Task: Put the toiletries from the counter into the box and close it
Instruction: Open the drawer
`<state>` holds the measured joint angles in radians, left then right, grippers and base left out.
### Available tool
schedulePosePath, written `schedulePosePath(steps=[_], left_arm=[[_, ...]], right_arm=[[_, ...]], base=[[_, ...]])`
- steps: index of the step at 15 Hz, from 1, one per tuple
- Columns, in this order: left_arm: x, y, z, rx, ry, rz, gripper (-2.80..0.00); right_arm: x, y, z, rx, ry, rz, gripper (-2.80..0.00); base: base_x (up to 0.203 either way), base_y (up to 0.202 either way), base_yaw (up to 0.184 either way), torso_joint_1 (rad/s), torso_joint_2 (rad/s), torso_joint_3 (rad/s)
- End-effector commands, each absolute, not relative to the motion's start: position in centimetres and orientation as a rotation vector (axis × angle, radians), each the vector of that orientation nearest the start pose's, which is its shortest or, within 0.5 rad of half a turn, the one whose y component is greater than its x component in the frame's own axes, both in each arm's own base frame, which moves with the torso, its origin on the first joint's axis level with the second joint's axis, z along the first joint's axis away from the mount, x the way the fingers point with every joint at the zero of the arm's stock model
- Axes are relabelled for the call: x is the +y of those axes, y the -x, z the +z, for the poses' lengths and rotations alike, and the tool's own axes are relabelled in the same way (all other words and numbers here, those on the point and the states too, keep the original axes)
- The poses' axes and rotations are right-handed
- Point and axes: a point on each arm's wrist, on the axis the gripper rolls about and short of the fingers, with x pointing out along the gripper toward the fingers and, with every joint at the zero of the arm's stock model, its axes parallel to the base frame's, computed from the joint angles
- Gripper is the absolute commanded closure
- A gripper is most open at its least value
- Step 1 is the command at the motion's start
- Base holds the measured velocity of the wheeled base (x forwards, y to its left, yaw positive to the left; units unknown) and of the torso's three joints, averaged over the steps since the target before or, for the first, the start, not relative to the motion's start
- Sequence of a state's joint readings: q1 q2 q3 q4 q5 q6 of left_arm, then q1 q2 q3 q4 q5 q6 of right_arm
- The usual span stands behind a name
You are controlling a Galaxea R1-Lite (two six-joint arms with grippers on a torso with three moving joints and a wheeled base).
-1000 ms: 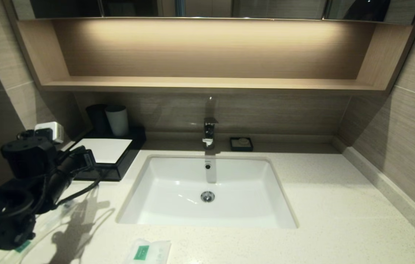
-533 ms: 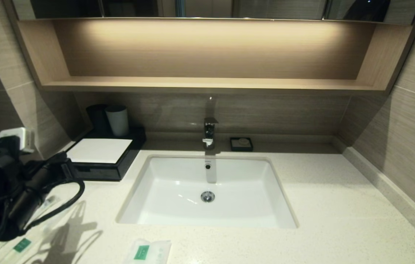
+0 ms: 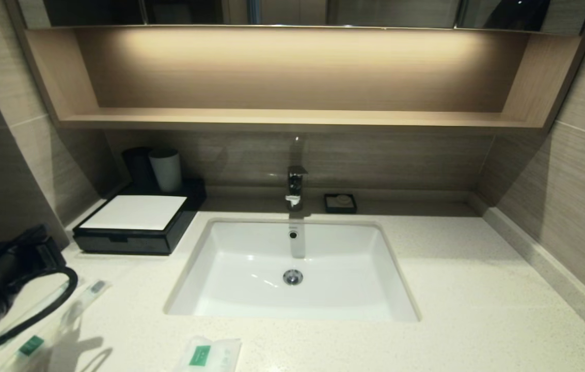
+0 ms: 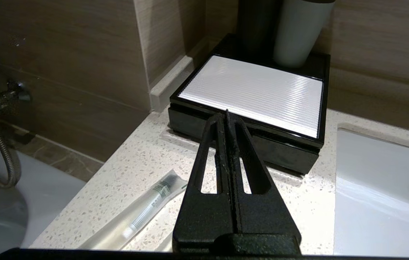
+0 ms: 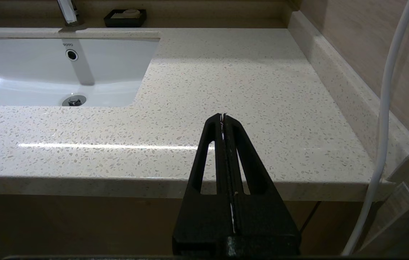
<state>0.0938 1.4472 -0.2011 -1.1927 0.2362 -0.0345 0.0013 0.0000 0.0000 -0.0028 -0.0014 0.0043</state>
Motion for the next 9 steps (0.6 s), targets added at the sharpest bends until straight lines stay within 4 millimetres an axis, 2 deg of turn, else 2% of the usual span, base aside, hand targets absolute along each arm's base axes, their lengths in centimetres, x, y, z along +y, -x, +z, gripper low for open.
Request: schedulePosePath(steps=[1, 5, 9], left_arm=[[2.3, -17.2, 16.5, -0.009, 0.033, 0.341, 0.00], [2.0, -14.4, 17.9, 0.001, 0.029, 0.347, 0.00], [1.7, -11.8, 18.2, -0.004, 0.030, 0.332, 0.00]], right_arm=[[0.0, 2.3, 7.5, -0.002, -0.005, 0.000, 0.00], [0.0, 2.3, 7.6, -0.002, -0.005, 0.000, 0.00], [0.0, 2.3, 7.6, -0.003, -0.005, 0.000, 0.00]], base=[[0.000, 0.000, 0.000, 0.000, 0.00, 0.000], [0.000, 0.000, 0.000, 0.000, 0.00, 0.000], [0.000, 0.000, 0.000, 0.000, 0.00, 0.000]])
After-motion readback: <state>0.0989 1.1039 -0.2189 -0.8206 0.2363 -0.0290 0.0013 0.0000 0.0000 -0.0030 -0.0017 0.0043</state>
